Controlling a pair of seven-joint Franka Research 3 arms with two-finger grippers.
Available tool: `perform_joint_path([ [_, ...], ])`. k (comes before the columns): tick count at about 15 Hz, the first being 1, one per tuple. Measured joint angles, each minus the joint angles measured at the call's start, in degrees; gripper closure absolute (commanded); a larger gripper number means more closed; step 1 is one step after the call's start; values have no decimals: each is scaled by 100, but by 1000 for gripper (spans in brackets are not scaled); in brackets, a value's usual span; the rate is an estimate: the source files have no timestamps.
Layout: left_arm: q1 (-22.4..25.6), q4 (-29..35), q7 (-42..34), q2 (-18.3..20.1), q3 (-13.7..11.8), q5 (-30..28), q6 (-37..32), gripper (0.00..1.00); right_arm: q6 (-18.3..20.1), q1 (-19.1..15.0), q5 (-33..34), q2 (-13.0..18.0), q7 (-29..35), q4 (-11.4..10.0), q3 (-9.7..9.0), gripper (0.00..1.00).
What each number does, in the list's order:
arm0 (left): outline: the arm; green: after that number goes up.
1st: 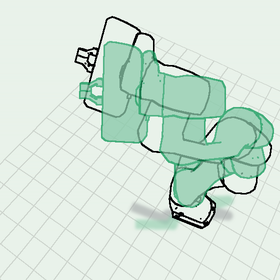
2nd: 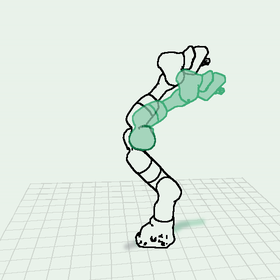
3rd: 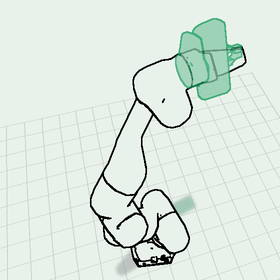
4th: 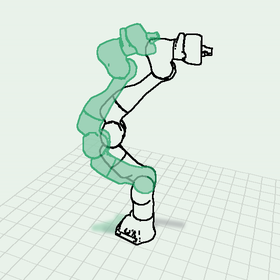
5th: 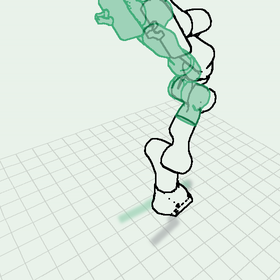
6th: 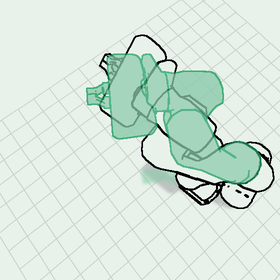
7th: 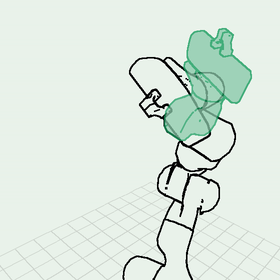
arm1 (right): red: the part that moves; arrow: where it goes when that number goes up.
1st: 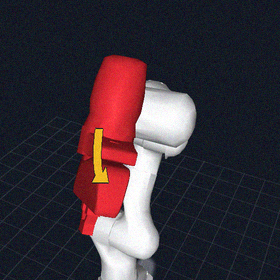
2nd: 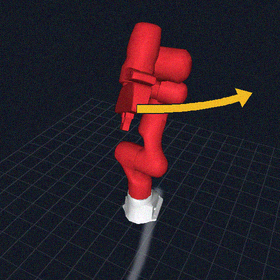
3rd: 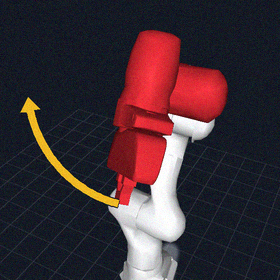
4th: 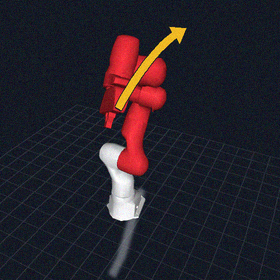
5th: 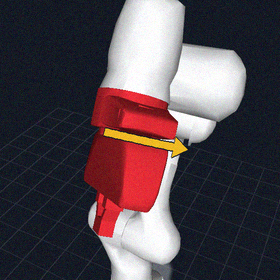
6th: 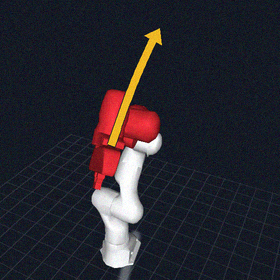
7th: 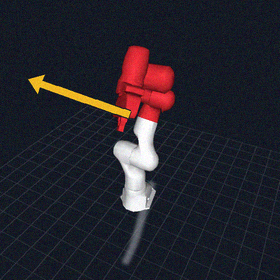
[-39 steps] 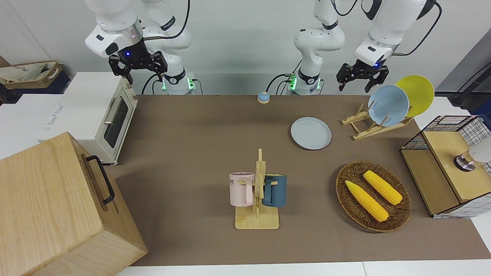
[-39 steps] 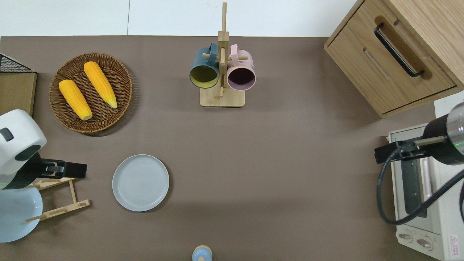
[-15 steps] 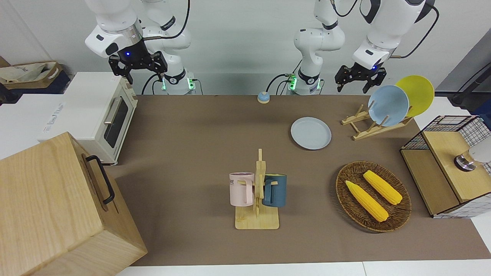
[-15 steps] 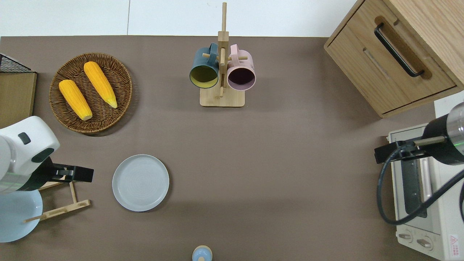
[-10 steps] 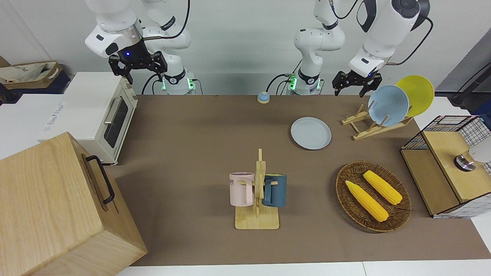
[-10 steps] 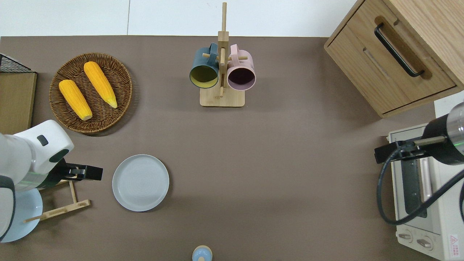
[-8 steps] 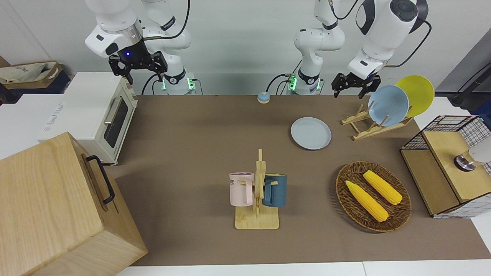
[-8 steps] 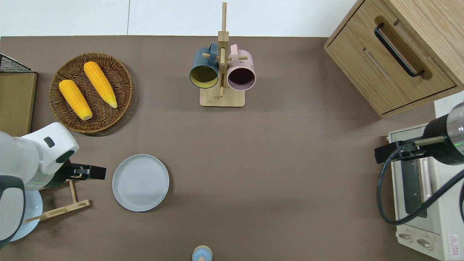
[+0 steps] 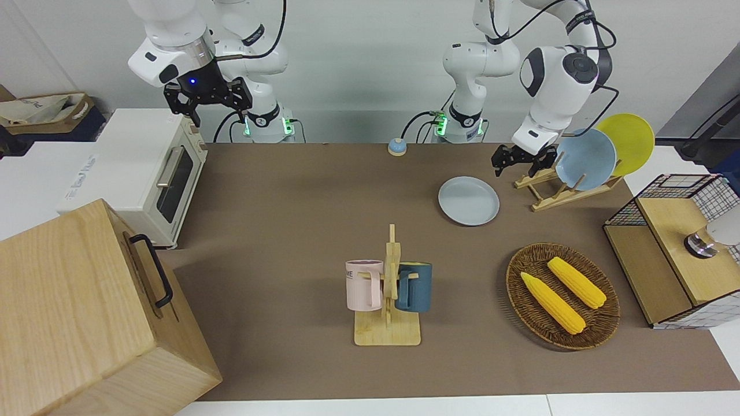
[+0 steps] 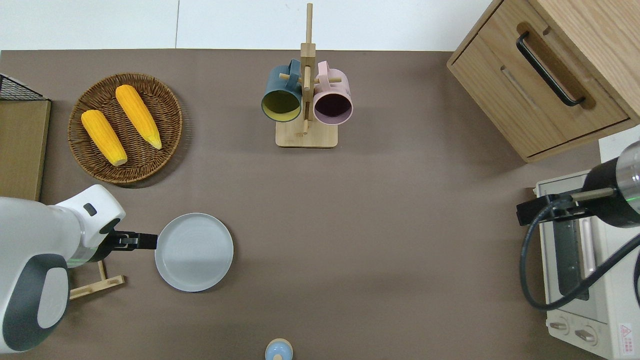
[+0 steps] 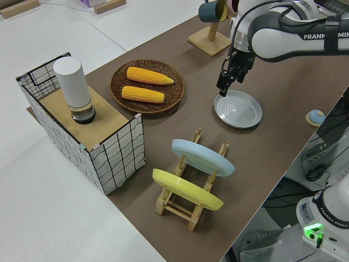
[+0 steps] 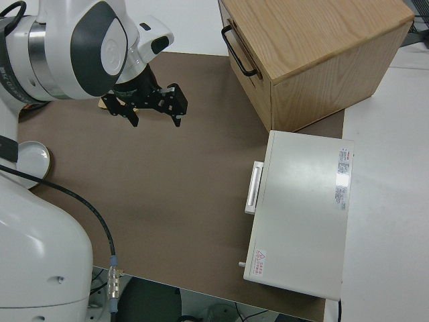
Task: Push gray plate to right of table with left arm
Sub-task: 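Move the left gripper forward to the near edge of the gray plate, then push the gray plate with the left gripper away from the left arm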
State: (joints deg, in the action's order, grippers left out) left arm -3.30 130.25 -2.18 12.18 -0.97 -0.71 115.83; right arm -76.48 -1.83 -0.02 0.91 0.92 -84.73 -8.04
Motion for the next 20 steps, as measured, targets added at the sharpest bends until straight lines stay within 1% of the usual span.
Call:
perform_joint_path([
  [3,0,383,0,10,-2,0,494,5,0,0,0,0,0,0,0,17],
  [4,2,589,0,9,-4,0,772,5,0,0,0,0,0,0,0,17],
  [9,73,1095,-2,-10,-13,0,1391,7,0,0,0,0,0,0,0,17],
  [13,74,1507,-2,-215,-12,0,2060,5,0,0,0,0,0,0,0,17],
  [16,74,1595,-3,-420,-6,0,2266,7,0,0,0,0,0,0,0,17],
  [20,71,1594,-3,-546,5,0,2314,7,0,0,0,0,0,0,0,17],
])
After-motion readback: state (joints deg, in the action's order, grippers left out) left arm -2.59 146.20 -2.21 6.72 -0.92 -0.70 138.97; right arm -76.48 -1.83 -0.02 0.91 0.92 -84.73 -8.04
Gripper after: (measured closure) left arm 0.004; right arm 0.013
